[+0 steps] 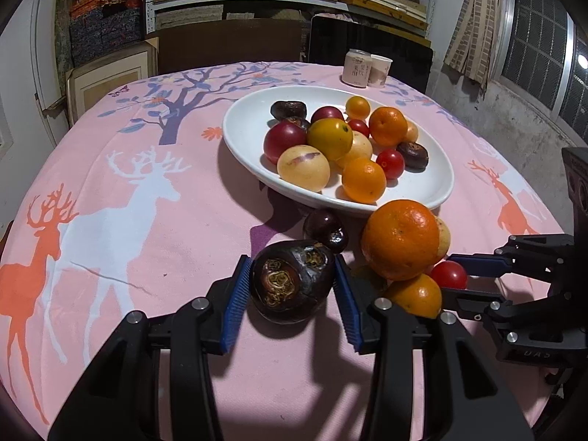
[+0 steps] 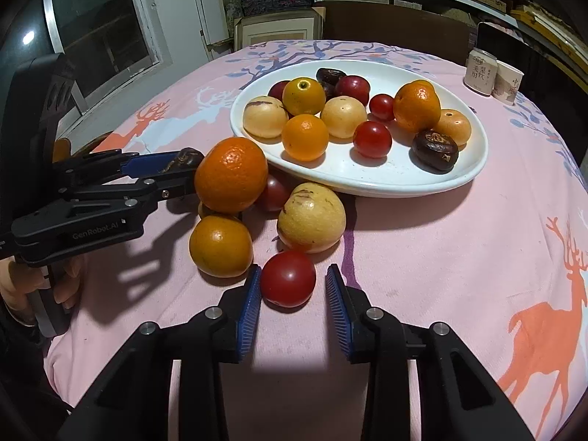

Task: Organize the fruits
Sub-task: 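Grasp a dark mangosteen with the left tool while the right tool grasps a red tomato, then carry the mangosteen and red tomato onto the white plate and open both tools, then grasp an orange with the left tool while the right tool grasps a pale pepino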

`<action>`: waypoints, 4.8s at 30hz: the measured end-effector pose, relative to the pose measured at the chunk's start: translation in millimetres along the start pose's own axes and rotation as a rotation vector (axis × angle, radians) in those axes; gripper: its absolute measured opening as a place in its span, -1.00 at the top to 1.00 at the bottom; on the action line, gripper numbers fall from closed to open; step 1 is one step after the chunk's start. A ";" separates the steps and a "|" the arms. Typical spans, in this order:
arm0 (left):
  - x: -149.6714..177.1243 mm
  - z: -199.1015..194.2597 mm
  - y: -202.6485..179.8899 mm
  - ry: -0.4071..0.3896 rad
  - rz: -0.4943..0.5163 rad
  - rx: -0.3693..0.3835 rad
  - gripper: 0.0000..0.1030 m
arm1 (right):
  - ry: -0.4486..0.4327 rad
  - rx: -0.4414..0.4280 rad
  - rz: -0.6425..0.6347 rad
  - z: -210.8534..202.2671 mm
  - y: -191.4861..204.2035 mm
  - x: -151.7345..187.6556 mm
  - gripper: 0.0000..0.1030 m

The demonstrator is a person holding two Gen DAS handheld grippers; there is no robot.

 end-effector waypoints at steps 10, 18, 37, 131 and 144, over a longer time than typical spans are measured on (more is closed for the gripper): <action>0.3 0.1 6.8 0.002 -0.030 0.008 0.15 | -0.010 -0.011 -0.010 -0.2 1.4 -2.3 0.43; 1.7 -14.9 11.7 -0.052 -0.056 -0.014 0.15 | -0.110 -0.064 0.032 -35.5 -6.8 13.3 0.43; -55.9 -54.2 -37.0 -0.112 0.042 -0.066 0.15 | -0.392 -0.075 0.194 -124.9 -80.2 -37.4 0.41; 0.5 -37.3 6.7 -0.031 0.018 -0.077 -0.63 | -0.204 -0.072 0.132 -34.8 -38.6 -16.9 -0.14; -19.0 -11.9 -48.6 -0.024 0.095 0.050 -0.36 | -0.098 -0.051 0.032 0.5 -18.3 -17.5 0.00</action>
Point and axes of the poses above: each gripper's, at about its wrist camera, not at the fingertips, and z roughly the way its jaws point, y to its left, x to its underside, the point moved 2 cm from there along z, roughly the way its jaws point, and after that the axes turned 3 degrees about x, right-handed, at the moved point
